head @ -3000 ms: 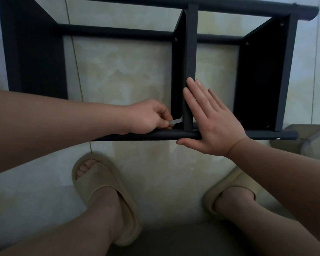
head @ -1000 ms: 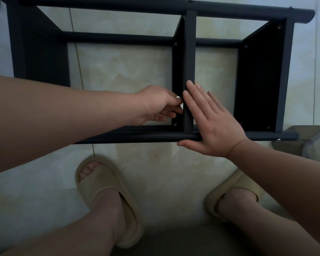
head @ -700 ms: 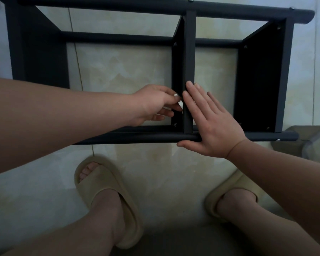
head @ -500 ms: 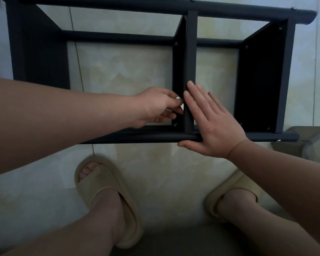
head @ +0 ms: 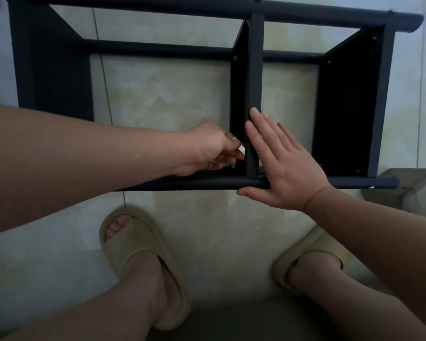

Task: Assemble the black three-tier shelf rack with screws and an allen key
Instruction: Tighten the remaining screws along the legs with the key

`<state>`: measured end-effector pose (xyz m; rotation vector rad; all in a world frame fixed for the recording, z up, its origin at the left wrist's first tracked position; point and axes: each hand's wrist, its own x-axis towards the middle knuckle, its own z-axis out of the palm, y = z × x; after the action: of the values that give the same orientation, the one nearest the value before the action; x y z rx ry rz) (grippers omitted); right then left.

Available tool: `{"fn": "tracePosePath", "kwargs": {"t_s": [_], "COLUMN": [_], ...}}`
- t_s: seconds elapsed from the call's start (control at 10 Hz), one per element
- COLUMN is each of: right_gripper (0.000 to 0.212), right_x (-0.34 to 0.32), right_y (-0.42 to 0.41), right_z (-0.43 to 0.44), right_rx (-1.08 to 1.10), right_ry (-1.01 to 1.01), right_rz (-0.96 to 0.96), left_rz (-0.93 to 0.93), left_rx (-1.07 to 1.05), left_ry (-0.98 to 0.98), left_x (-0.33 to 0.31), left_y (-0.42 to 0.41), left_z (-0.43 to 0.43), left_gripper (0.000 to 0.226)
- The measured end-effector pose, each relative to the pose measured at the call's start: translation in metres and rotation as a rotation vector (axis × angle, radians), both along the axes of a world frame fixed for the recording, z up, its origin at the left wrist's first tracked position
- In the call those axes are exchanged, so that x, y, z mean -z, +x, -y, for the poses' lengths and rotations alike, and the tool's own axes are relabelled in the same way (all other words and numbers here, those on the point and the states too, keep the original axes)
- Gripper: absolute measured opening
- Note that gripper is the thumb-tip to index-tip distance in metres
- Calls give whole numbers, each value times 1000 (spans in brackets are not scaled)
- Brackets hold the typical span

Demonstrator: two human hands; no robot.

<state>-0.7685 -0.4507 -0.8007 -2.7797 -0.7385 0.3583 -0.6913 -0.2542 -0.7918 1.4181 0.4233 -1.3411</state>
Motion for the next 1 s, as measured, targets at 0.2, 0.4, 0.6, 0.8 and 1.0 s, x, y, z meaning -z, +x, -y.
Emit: {"fn": "tracePosePath", "kwargs": {"t_s": [0.2, 0.4, 0.6, 0.8, 1.0], "right_gripper": [109, 109, 109, 109, 109], "right_x": [-1, 0, 0, 0, 0], "right_y": [0, 1, 0, 0, 0], "right_z": [0, 0, 1, 0, -1], "right_rx": [-1, -2, -2, -2, -1], "right_ry": [-13, -11, -12, -9, -15], "right_rz": [-9, -5, -2, 2, -1], "left_rz": [-17, 40, 80, 111, 148], "left_rx": [17, 111, 168, 231, 281], "left_ry": [-6, 10, 26, 19, 22], "left_x": [1, 0, -1, -3, -2], "left_y": [-3, -1, -1, -2, -5], "left_z": [-5, -7, -9, -13, -16], "left_gripper": [23, 22, 17, 19, 18]}}
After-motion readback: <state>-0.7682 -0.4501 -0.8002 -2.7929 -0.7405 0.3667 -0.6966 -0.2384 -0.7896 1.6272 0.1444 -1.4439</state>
